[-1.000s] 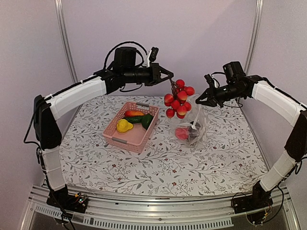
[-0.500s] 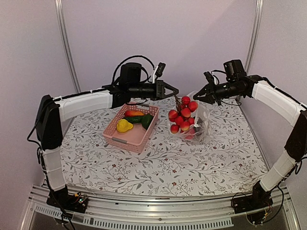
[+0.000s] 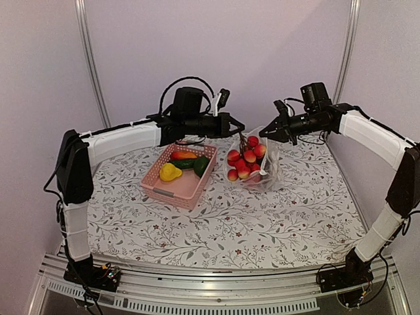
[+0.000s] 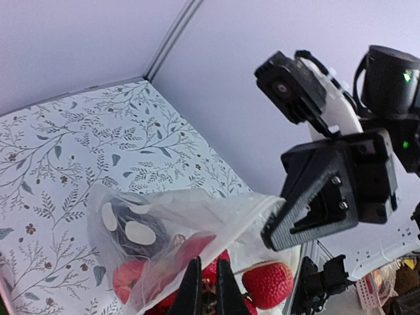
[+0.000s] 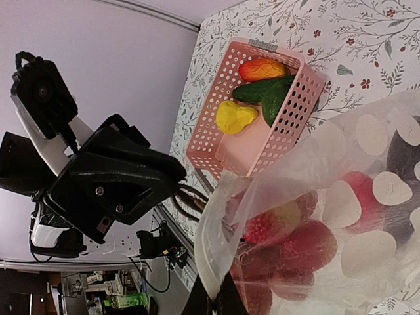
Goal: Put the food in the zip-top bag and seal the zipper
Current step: Place the fake fruit in the zipper food storage bag, then adjust the zipper food storage bag at the center of the board.
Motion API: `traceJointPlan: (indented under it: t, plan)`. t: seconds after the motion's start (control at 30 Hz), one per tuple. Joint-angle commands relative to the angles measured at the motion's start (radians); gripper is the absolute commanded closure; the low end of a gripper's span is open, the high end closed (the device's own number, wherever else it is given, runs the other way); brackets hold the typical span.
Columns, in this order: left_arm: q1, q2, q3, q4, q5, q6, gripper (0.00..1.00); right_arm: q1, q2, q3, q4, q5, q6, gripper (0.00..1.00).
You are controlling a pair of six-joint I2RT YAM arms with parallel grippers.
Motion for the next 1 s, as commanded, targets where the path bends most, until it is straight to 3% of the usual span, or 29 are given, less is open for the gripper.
traceJointPlan:
  t: [0.0, 0.2, 0.27, 0.33, 0.47, 0.63, 0.73, 0.87, 0.97]
  plan:
    - [-0.011, 0.075, 0.13, -0.164, -0.286, -0.057, 1.0, 0.031, 0.007, 0.043, 0.03, -0.024, 0.032, 1.0]
    - [-0.011, 0.108, 0.117, -0.168, -0.289, -0.078, 1.0, 0.031, 0.012, 0.061, 0.032, -0.033, 0.042, 1.0]
    - [-0.013, 0.112, 0.108, -0.101, -0.193, -0.078, 1.0, 0.031, 0.021, 0.06, 0.035, -0.036, 0.046, 1.0]
    - [-0.021, 0.115, 0.126, -0.065, -0.111, -0.05, 0.88, 0.031, 0.029, 0.061, 0.042, -0.037, 0.048, 1.0]
    - [-0.032, 0.034, 0.087, -0.066, -0.12, 0.037, 0.51, 0.013, 0.039, 0.067, 0.064, -0.059, 0.067, 1.0]
    - [-0.028, -0.152, -0.104, -0.124, -0.313, 0.105, 0.3, -0.005, 0.039, 0.062, 0.085, -0.075, 0.077, 1.0]
    - [-0.028, -0.251, -0.243, -0.152, -0.371, 0.071, 0.29, -0.007, 0.029, 0.03, 0.127, -0.076, 0.079, 1.0]
    - [-0.034, -0.294, -0.395, -0.161, -0.251, 0.014, 0.36, -0.012, 0.013, -0.043, 0.215, -0.083, 0.112, 1.0]
    - [-0.034, -0.241, -0.404, -0.192, -0.177, -0.014, 0.42, -0.012, 0.011, -0.078, 0.272, -0.092, 0.139, 1.0]
